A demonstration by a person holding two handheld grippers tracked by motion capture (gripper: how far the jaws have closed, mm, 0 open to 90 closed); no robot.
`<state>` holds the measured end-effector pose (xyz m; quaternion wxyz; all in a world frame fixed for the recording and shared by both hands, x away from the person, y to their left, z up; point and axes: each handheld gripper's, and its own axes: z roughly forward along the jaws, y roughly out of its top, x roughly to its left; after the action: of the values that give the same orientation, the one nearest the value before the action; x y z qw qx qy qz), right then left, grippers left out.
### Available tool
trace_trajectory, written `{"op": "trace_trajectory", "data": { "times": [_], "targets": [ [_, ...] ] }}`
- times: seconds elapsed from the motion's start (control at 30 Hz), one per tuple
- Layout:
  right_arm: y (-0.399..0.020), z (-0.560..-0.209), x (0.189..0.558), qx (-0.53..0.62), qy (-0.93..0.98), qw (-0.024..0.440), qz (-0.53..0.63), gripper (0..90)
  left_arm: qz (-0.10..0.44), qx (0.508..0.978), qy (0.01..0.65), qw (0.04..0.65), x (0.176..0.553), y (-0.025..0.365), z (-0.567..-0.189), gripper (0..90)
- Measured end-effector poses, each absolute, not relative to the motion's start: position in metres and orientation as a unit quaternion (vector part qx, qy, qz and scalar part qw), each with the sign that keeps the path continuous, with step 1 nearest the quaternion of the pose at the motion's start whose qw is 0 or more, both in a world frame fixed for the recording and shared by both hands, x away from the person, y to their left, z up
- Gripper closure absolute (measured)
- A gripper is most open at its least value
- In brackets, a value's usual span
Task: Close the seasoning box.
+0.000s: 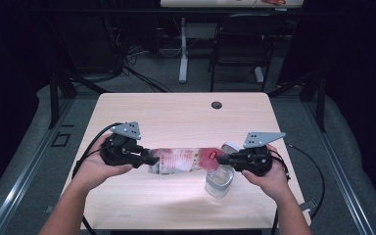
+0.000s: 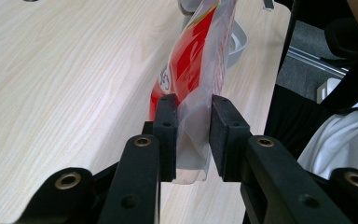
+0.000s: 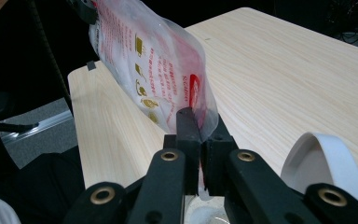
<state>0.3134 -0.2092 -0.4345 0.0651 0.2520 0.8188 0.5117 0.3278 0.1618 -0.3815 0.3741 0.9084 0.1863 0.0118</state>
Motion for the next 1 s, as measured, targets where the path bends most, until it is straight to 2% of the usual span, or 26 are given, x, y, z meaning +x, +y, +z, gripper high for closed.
{"op": "trace_trajectory", "data": {
  "times": [0.4,1.0],
  "targets": [
    [-0.2103,-0.4359,0.3142,0.256,0.823,0.074,0.501,87.4,0.015,0.91,0.181,0.372,0.3281,0.1573,-0.3749,74.1],
    [-0.2086,-0.4355,0.3157,0.267,0.816,0.066,0.508,80.4,0.019,0.913,0.176,0.368,0.3283,0.153,-0.3719,74.7]
  ]
}}
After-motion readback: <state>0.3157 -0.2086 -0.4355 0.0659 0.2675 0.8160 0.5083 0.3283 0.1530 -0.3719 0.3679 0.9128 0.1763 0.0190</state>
